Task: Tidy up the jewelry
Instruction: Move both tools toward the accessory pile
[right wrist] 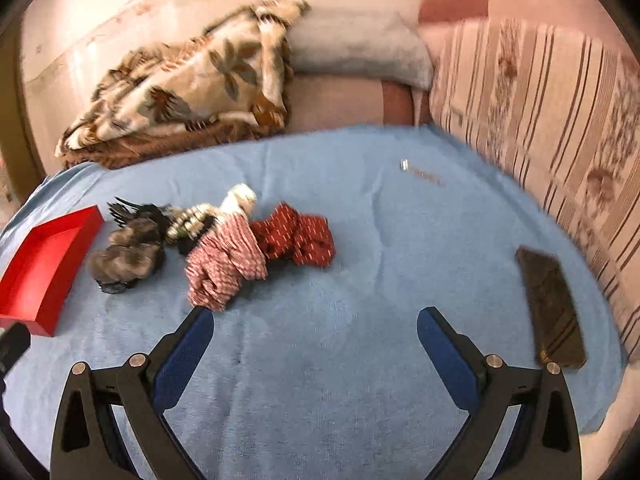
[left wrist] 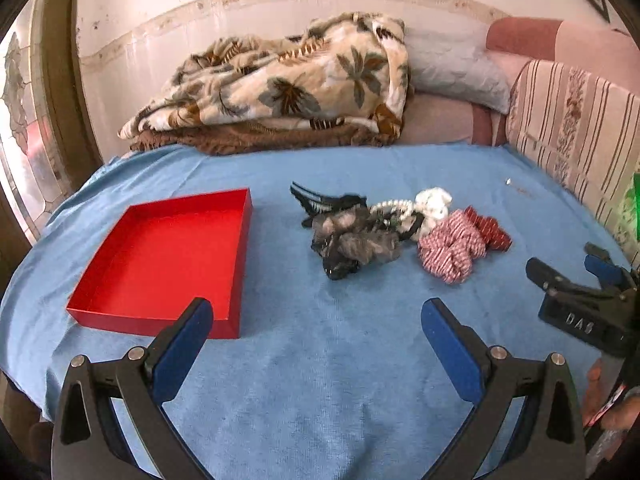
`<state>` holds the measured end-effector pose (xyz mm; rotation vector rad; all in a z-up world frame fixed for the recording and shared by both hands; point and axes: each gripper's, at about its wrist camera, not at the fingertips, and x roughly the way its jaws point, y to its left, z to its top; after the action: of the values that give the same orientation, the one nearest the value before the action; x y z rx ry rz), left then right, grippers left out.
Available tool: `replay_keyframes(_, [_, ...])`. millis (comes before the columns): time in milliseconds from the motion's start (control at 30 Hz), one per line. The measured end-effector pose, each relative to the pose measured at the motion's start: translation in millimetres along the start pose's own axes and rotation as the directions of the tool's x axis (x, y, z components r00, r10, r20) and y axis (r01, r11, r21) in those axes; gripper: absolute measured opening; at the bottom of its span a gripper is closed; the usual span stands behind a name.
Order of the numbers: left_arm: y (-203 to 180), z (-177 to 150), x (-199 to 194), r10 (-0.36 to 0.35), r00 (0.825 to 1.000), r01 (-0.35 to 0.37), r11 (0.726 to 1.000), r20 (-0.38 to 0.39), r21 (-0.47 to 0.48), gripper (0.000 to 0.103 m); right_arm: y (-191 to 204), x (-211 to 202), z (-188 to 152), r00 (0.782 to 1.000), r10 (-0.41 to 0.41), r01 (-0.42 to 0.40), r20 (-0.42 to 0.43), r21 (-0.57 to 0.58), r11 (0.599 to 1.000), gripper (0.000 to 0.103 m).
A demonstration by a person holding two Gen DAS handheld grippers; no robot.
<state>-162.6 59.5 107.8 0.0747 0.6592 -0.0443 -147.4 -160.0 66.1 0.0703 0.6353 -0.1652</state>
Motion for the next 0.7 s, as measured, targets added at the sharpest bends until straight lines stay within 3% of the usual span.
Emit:
replay_keyframes(233, [2.7, 0.4, -25.0, -0.015, 0.997, 0.015, 1.0, 0.077, -0.011, 0.103, 10.5, -22.5, 5.2, 0.996, 0.004, -0.002, 0.089, -0.022, 1.0, 0.103])
replay_keyframes(433, [4.7, 1.3, -46.1, 0.013, 0.99, -0.011, 1.0, 0.141, -0.013, 0.103, 19.0, -48.0, 7.5, 0.979, -0.015, 0.021, 0.205, -0.028, 0.999, 0.103])
replay_keyframes(700, [8.9, 2.4, -46.8, 0.037, 0.992, -0.035, 0.999, 0.12, -0.018, 0.103, 37.6, -56.9, 5.5, 0.965, -0.038, 0.069, 0.258, -0.109, 0.992, 0.103])
